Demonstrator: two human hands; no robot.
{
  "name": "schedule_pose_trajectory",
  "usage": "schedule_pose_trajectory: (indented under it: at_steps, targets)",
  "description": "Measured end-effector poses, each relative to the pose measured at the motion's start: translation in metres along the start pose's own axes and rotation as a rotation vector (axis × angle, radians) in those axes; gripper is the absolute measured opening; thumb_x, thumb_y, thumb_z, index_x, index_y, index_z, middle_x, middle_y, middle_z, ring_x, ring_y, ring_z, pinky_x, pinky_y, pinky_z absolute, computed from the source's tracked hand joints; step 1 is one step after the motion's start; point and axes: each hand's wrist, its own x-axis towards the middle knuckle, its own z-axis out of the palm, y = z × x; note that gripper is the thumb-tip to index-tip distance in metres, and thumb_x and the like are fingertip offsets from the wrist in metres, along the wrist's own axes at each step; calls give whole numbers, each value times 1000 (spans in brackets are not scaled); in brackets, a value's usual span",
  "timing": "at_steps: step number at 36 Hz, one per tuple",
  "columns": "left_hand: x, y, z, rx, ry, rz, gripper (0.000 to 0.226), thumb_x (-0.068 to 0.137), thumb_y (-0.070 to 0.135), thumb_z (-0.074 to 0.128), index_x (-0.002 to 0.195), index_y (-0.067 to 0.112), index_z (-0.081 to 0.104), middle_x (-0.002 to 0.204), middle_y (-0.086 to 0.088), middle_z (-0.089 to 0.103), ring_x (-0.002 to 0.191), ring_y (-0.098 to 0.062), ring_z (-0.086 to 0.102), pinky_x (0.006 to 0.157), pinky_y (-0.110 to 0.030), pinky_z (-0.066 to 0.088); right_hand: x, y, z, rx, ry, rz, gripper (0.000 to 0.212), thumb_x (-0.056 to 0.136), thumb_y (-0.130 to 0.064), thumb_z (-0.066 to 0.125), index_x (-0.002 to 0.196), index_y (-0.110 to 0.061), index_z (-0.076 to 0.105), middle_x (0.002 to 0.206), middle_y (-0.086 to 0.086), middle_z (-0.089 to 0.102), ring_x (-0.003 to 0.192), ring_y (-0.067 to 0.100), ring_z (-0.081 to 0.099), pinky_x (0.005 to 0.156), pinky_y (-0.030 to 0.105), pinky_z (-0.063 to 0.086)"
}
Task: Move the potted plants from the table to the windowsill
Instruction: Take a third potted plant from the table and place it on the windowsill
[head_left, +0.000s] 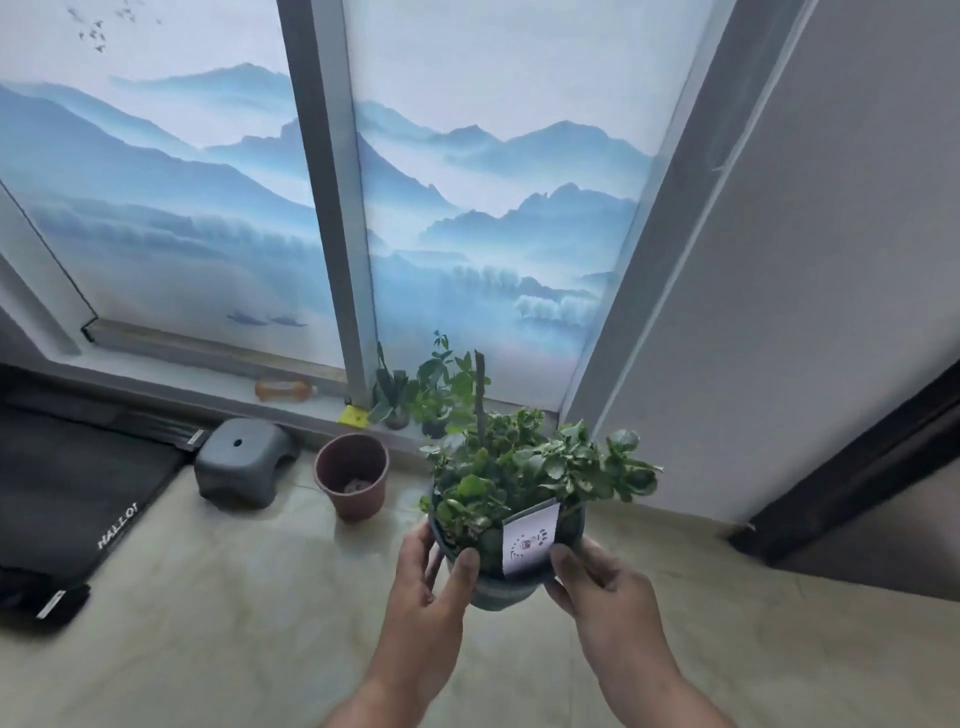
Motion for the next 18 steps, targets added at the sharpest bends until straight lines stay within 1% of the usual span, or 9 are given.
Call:
schedule_pose_trajectory:
  at_steps: [2, 5, 7, 10, 13, 15, 16, 17, 18]
  targets:
    - [28, -1, 1, 31, -1, 8, 61, 74, 46, 76, 131, 39, 53, 138, 7, 62, 134, -15, 54, 111, -56, 43, 26, -4, 6, 14, -10, -2, 29, 97, 2, 59, 98, -21, 77, 97, -5, 81, 88, 2, 75, 77, 16, 60]
    - [76, -1, 2, 46, -25, -7, 57, 77, 46, 75, 130, 44, 53, 138, 6, 62, 134, -15, 54, 112, -57, 42, 71, -6, 14, 23, 7, 4, 25, 96, 2, 60, 103, -16, 76, 96, -5, 81, 87, 2, 75, 76, 16, 60]
    - [101, 0, 6, 63, -37, -14, 56, 78, 46, 75, 129, 44, 53, 138, 7, 62, 134, -16, 54, 111, -57, 42, 94, -8, 18, 36, 48, 21, 23, 95, 1, 62, 103, -15, 76, 95, -3, 82, 85, 3, 76, 77, 17, 61]
    - [130, 0, 15, 76, -41, -18, 52, 78, 45, 75, 126, 45, 55, 135, 8, 64, 133, -15, 55, 110, -56, 45, 127, -11, 17, 42, 91, 52, 25, 93, 6, 62, 99, -15, 75, 87, -7, 81, 78, 1, 75, 75, 18, 61]
    - [160, -6, 24, 91, -36, -50, 57, 76, 51, 77, 128, 47, 54, 137, 7, 63, 135, -14, 53, 109, -57, 45, 163, -9, 10, 49, 106, 63, 25, 91, 11, 63, 100, -9, 74, 84, -7, 81, 71, 1, 74, 68, 19, 62]
    - [181, -9, 32, 99, -14, -68, 65, 73, 58, 79, 131, 46, 52, 137, 7, 63, 134, -13, 54, 110, -57, 44, 189, -9, 5, 47, 76, 79, 23, 90, 12, 64, 108, -1, 73, 77, -4, 80, 67, 2, 74, 66, 19, 62]
    - [195, -14, 37, 102, 4, -70, 69, 72, 60, 79, 133, 44, 51, 137, 7, 63, 134, -13, 54, 110, -57, 44, 205, -9, 3, 66, 72, 82, 24, 88, 10, 67, 111, 4, 72, 75, -3, 80, 66, 3, 73, 65, 19, 62]
    - [206, -19, 42, 110, 15, -84, 71, 72, 59, 79, 135, 40, 50, 137, 7, 63, 134, -12, 54, 109, -57, 45, 218, -9, 1, 81, 69, 85, 30, 82, 2, 78, 112, 6, 72, 74, -2, 80, 65, 4, 74, 64, 19, 62]
    - [223, -28, 51, 112, 33, -91, 72, 73, 56, 78, 136, 37, 50, 137, 8, 63, 134, -11, 54, 109, -56, 46, 238, -13, -1, 101, 52, 106, 50, 66, -14, 94, 108, 5, 73, 73, -1, 80, 65, 5, 74, 63, 19, 61]
